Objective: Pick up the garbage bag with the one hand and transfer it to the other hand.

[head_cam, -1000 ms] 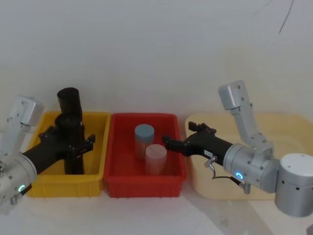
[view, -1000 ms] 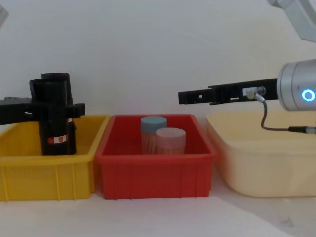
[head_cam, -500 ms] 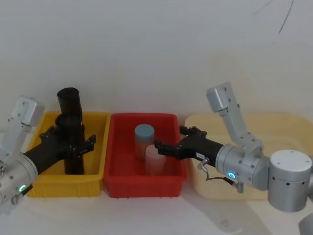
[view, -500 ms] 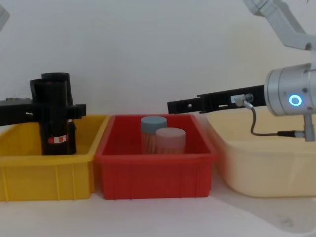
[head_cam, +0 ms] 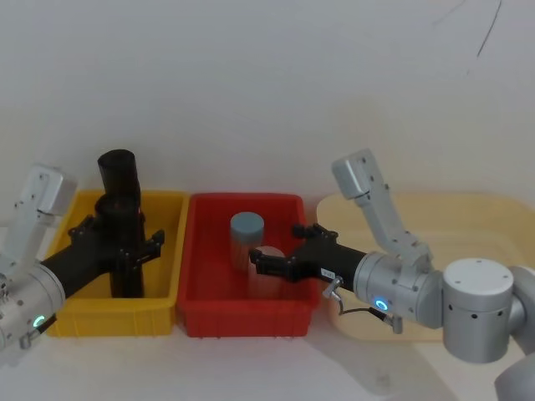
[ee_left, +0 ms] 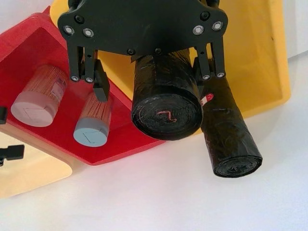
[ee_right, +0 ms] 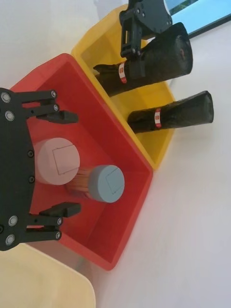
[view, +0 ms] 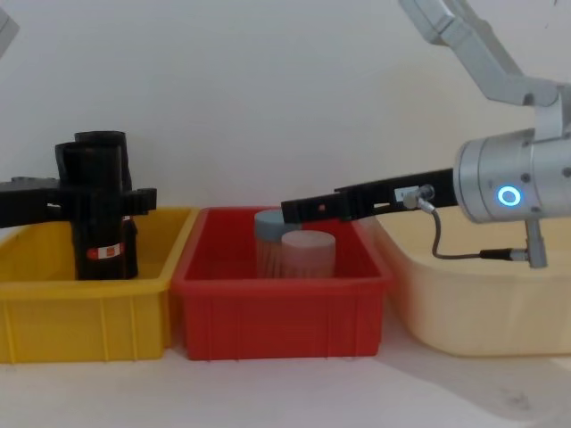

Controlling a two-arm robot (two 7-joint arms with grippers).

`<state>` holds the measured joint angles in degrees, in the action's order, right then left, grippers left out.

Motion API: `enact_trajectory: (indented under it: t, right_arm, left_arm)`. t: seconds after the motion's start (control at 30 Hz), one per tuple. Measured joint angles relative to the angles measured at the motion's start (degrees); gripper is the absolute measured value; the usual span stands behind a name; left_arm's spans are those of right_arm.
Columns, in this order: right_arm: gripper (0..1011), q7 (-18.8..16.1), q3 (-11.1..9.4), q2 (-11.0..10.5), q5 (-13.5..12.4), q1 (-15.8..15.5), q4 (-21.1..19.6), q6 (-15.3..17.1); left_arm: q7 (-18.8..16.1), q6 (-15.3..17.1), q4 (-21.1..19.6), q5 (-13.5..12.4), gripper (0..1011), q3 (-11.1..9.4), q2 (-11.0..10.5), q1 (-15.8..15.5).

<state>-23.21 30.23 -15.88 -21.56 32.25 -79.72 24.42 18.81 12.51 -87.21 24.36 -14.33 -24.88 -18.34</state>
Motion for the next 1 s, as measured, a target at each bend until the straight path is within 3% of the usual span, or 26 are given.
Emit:
enact_trajectory:
  t: [1.0]
  right_arm:
    - [1001,-1.53,2.37,2.16,2.32,2.65,7.52,-2.06]
  left_arm:
    - [-0.01,0.0,0.04,0.0,1001,0.0,0.0,-0.03]
